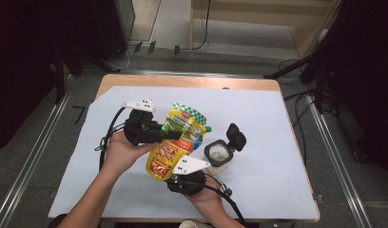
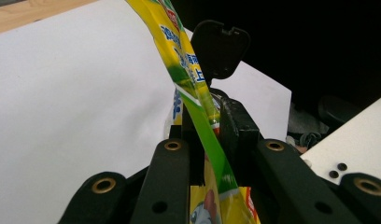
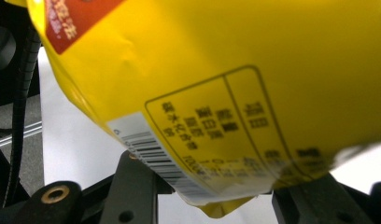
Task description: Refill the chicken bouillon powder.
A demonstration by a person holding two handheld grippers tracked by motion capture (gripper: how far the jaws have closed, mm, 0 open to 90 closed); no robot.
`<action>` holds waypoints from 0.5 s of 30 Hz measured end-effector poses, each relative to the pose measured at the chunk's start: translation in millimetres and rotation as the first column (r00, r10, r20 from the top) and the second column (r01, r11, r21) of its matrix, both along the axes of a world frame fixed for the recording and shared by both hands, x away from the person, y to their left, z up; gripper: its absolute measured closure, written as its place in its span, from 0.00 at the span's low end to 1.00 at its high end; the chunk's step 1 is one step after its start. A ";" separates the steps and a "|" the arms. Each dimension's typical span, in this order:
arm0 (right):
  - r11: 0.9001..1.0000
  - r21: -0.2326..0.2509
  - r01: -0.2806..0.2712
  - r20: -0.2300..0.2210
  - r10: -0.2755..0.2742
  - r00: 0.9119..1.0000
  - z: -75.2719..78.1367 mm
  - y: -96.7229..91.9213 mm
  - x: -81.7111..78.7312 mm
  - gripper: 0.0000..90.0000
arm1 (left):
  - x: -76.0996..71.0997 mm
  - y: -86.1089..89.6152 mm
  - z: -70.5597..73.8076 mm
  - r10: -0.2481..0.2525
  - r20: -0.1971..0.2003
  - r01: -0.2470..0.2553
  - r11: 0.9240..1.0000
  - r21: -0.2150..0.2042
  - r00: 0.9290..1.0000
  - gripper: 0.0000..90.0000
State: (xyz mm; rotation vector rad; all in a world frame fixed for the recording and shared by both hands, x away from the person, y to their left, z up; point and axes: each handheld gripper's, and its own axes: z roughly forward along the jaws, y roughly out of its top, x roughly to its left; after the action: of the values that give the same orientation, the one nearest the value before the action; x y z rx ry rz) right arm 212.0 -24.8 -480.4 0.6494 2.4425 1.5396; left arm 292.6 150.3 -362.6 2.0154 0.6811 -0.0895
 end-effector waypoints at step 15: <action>1.000 0.006 -0.002 0.012 0.002 1.000 6.6 -2.4 -10.5 0.67 | -2.6 -20.5 -1.8 -0.002 0.001 0.002 0.999 0.034 1.000 0.87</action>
State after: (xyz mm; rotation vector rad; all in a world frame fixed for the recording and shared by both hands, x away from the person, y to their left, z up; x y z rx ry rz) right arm 201.5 -27.2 -473.8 0.6373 2.4316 1.5480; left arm 289.9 129.8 -364.4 2.0488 0.6844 -0.0784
